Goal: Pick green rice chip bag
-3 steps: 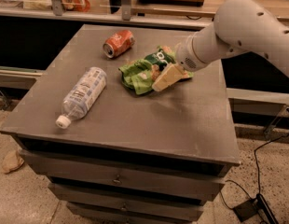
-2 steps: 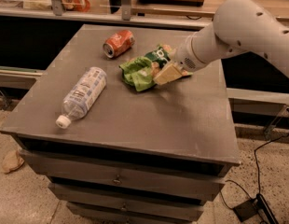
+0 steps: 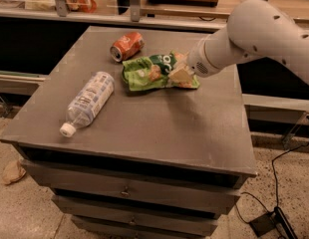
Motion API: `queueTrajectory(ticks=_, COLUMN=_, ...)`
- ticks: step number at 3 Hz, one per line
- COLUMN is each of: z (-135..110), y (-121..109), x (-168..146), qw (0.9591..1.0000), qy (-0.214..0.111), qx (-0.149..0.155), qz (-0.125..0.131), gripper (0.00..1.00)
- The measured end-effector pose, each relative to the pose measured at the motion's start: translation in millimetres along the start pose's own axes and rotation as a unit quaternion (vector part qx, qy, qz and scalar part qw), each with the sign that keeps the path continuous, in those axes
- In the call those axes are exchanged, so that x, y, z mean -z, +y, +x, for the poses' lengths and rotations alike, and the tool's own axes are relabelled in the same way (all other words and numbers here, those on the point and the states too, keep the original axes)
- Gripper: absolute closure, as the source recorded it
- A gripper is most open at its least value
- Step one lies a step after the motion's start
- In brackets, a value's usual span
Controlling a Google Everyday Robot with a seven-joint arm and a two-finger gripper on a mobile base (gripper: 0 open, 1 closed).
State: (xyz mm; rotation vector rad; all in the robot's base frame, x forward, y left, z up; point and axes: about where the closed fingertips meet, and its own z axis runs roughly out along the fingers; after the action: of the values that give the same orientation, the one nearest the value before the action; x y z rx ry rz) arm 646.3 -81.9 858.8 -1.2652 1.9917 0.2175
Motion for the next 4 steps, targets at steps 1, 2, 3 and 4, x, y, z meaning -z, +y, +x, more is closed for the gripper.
queueTrajectory(ticks=1, z=1.2, y=-2.1, x=1.4, qw=0.9999, qy=0.0, qx=-0.005, qz=0.01, gripper=1.0)
queueTrajectory(ticks=2, z=-2.6, y=-4.6, x=6.6, qw=0.9997, qy=-0.009, qx=-0.007, qz=0.02, gripper=1.0)
queueTrajectory(ticks=3, z=-11.0, y=-7.3, x=15.3, qw=0.9992, qy=-0.031, qx=-0.013, qz=0.024, gripper=1.0)
queueTrajectory(ticks=4, z=-24.8, y=-10.7, x=27.5, qw=0.9978, qy=-0.06, qx=-0.017, qz=0.023, gripper=1.0)
